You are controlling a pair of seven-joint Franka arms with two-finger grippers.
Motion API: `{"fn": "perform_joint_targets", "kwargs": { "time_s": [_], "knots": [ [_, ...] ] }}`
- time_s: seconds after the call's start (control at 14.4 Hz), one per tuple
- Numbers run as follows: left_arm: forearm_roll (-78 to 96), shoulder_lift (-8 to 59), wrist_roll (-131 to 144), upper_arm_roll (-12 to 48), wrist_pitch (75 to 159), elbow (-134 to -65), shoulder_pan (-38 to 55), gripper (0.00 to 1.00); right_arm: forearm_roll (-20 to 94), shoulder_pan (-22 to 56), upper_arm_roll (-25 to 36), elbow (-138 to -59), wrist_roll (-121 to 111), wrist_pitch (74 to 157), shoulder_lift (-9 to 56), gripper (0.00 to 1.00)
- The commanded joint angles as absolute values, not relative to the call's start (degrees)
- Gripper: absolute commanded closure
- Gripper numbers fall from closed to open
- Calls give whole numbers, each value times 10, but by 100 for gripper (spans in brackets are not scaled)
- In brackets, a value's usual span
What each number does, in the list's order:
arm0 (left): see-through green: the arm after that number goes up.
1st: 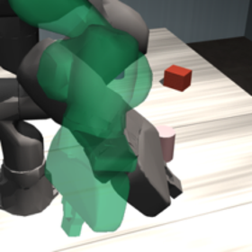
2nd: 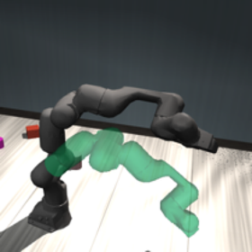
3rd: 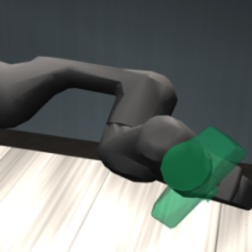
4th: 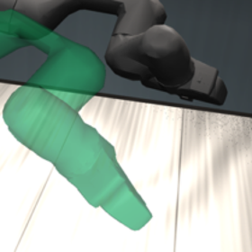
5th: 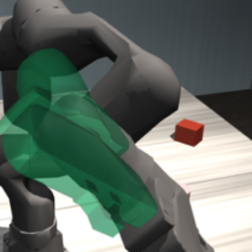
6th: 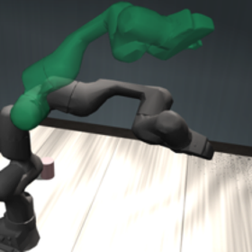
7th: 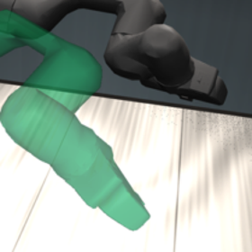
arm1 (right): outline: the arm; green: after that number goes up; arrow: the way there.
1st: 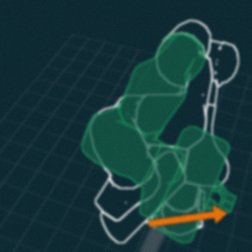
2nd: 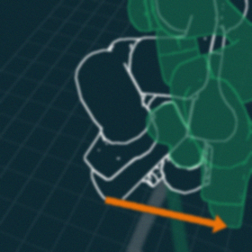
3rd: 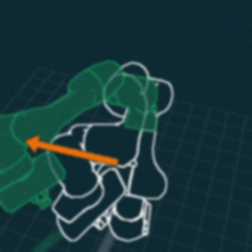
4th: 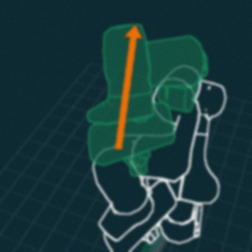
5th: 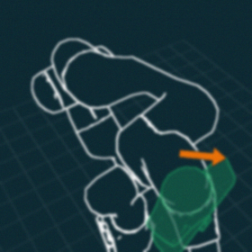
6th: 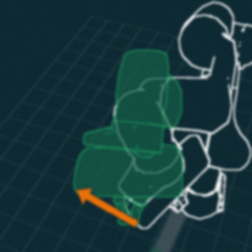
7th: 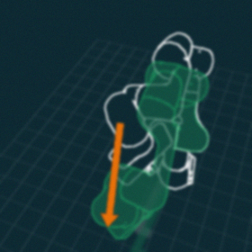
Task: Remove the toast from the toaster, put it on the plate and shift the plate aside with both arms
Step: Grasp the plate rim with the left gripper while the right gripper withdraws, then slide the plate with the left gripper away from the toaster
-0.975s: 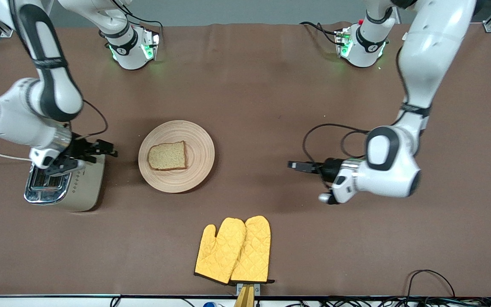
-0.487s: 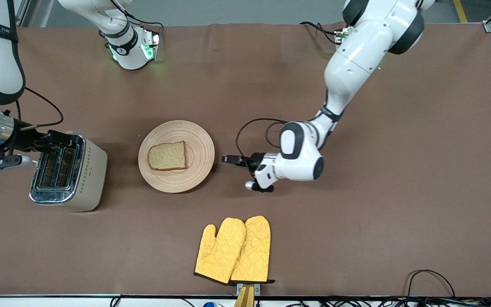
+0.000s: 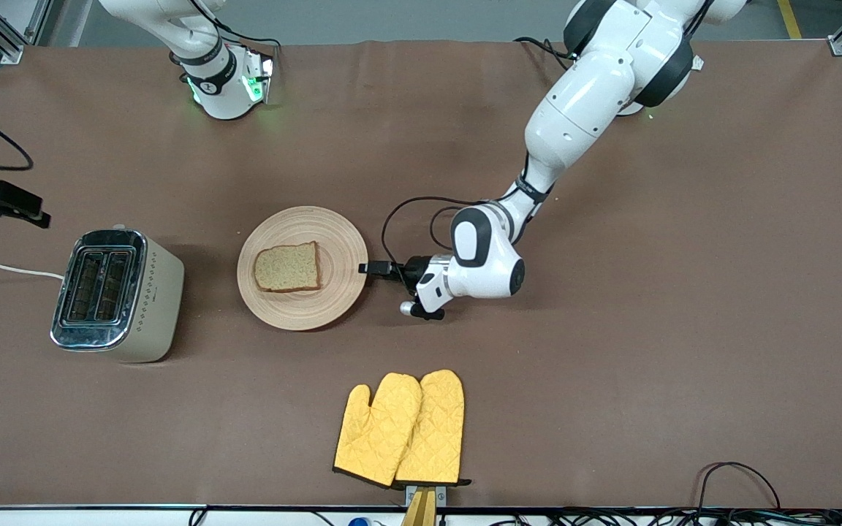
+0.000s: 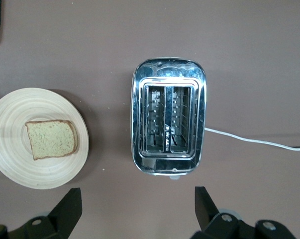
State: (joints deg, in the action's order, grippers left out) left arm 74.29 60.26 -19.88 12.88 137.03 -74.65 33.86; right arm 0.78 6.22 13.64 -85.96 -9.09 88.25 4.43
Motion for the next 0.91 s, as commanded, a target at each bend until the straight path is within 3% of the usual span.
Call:
{"fn": "perform_joint_targets", "kwargs": {
  "time_s": [0.0,0.28,0.49,0.63,0.84],
  "knots": [
    [758,611,-207,125,1402,-733,362,36,-9,61,134,-839,-82,864,50,0],
    [759,611,-239,125,1414,-737,367,98,-3,42,127,-834,-74,872,50,0],
    [762,605,-235,124,1415,-738,362,100,-6,12,84,-837,-53,871,37,0],
    [750,563,-194,118,1406,-744,332,100,-10,21,82,-837,-11,870,34,0],
    [639,509,-146,119,1285,-759,237,100,-8,26,83,-837,-11,873,34,0]
  ]
}}
